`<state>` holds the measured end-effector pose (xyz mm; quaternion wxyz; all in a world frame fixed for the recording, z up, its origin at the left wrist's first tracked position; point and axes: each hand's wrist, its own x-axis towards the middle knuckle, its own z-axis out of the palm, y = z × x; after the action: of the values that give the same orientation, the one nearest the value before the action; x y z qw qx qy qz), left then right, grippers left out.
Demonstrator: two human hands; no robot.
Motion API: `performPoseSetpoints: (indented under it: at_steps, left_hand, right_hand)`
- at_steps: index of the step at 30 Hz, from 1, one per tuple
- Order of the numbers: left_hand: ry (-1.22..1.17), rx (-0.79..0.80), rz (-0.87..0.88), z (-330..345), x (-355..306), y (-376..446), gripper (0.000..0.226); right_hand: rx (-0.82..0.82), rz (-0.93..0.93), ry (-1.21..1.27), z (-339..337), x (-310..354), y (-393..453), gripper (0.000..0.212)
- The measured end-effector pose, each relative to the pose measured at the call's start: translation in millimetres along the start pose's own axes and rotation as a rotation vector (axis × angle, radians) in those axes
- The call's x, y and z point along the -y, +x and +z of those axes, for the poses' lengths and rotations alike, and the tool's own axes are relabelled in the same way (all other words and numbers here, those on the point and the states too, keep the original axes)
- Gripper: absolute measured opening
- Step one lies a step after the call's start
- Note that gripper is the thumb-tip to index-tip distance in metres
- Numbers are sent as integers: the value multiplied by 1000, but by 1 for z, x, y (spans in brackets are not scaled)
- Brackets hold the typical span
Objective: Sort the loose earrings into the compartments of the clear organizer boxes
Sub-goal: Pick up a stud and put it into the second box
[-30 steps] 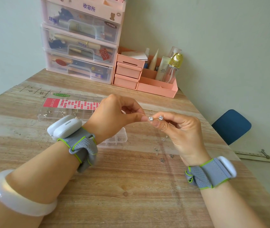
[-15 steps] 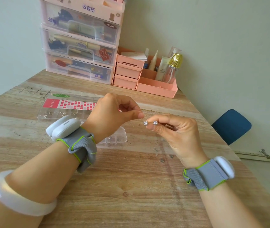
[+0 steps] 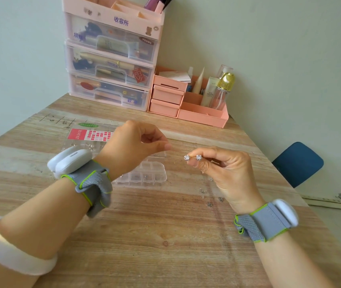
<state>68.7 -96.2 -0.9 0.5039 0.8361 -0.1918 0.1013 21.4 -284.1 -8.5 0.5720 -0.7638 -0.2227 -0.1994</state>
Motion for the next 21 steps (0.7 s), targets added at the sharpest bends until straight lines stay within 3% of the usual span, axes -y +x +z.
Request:
performPoseSetpoints:
  at_steps: [16,21]
  left_hand:
    - [272,127,-7,-94,24,-44,12]
    - [384,304,-27,-98,30,-56,17]
  right_hand:
    - [249,25,-101,58,31,12,8]
    - [299,66,-239,78,31,16,9]
